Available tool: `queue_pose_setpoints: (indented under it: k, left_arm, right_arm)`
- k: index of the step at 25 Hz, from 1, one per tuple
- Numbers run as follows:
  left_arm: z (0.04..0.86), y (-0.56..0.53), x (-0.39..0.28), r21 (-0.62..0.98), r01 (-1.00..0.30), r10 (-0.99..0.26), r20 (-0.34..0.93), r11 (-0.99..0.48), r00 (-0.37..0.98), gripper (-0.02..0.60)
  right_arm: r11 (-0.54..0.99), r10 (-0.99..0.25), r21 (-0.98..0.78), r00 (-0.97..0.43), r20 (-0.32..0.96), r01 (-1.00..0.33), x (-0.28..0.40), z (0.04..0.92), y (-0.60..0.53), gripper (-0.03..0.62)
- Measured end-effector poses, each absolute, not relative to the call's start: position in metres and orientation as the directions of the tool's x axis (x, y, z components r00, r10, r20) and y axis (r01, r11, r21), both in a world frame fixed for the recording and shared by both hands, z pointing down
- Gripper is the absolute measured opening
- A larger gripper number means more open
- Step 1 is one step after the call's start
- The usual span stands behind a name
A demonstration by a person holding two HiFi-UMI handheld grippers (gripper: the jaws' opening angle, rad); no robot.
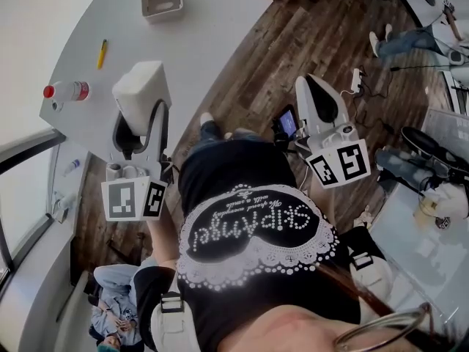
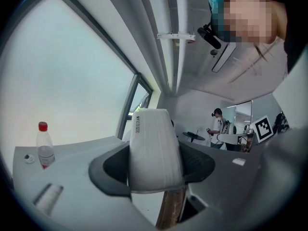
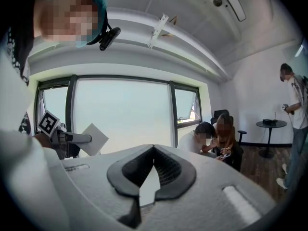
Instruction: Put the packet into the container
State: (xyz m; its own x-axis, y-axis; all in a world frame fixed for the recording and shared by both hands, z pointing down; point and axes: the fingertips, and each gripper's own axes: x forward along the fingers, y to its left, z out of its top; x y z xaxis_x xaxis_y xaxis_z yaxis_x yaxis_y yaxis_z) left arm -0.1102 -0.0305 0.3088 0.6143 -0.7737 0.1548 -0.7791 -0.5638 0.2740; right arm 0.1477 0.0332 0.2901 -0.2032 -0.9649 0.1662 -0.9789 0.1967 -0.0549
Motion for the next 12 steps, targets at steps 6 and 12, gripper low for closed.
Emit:
queue_pose_setpoints:
  k: [6,12]
  left_arm:
    - [0.309,-0.032,-0.118,0.274,-0.788,-0.781,0.162,-0.552,0.603,0.281]
    - [0.314,-0.032,-0.127,0.277,-0.808,-0.798,0.178,-0.521,0.576,0.281]
  right_arm:
    - [0.208,-0.961,-0.064,-0.216,0.174,-0.976,0.141,0.292,0.027,0.002]
    - [0.245,-0.949,-0.077,-0.255,0.186,-0.966,0.133,0.299,0.014,0.002]
